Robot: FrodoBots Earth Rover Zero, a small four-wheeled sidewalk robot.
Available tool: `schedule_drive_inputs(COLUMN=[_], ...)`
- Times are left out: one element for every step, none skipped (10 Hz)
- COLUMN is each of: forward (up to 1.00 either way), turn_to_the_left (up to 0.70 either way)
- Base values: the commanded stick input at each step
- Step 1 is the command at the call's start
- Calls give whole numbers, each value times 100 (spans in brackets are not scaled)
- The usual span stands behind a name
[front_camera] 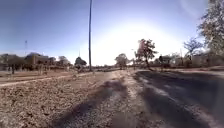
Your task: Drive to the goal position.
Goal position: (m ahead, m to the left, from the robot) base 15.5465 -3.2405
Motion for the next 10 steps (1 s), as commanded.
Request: schedule_drive_inputs(forward=[50,50,50,50,50,50,50,50,50,50], turn_to_the_left=[0,0,0,32,38,29,11,0,0,0])
